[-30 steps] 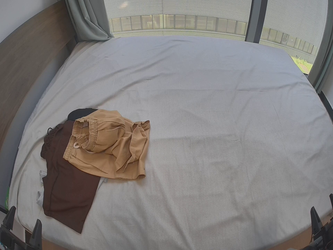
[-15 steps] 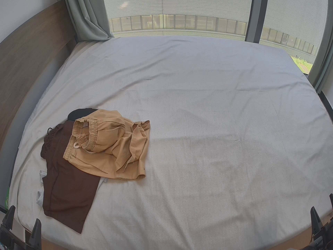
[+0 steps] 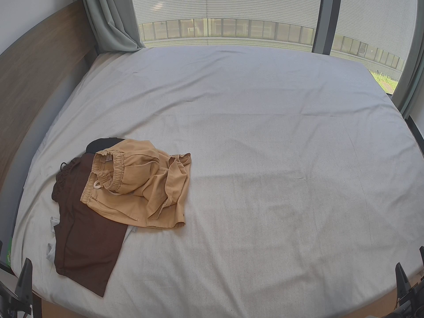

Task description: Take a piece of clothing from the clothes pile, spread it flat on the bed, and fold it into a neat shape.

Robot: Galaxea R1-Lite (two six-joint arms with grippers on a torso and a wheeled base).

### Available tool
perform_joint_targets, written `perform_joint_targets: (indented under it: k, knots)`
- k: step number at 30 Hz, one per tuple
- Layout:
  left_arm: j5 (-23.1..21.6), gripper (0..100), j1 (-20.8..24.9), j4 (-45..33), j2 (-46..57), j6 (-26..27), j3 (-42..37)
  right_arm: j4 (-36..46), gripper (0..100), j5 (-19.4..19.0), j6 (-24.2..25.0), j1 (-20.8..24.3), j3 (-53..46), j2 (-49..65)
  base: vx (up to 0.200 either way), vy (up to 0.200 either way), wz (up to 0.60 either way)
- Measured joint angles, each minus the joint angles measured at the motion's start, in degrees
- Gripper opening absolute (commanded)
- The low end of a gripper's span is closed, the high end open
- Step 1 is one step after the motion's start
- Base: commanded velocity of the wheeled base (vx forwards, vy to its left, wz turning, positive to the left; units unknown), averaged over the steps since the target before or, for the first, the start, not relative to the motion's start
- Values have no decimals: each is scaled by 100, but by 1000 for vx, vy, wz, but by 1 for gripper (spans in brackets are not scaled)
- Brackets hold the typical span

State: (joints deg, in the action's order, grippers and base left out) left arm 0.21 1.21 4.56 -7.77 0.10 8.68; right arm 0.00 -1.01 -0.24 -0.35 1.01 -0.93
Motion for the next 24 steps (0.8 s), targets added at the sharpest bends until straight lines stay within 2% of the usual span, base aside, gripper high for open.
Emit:
perform_joint_targets:
  k: [17, 24]
  knots:
    - [-34, 100, 204, 22, -1039, -94, 532, 0, 100, 0, 0, 2, 0, 0, 0, 0, 0]
    - [-37, 100, 317, 296, -1513, -121, 560, 0, 100, -2, -5, 9, 0, 0, 0, 0, 0]
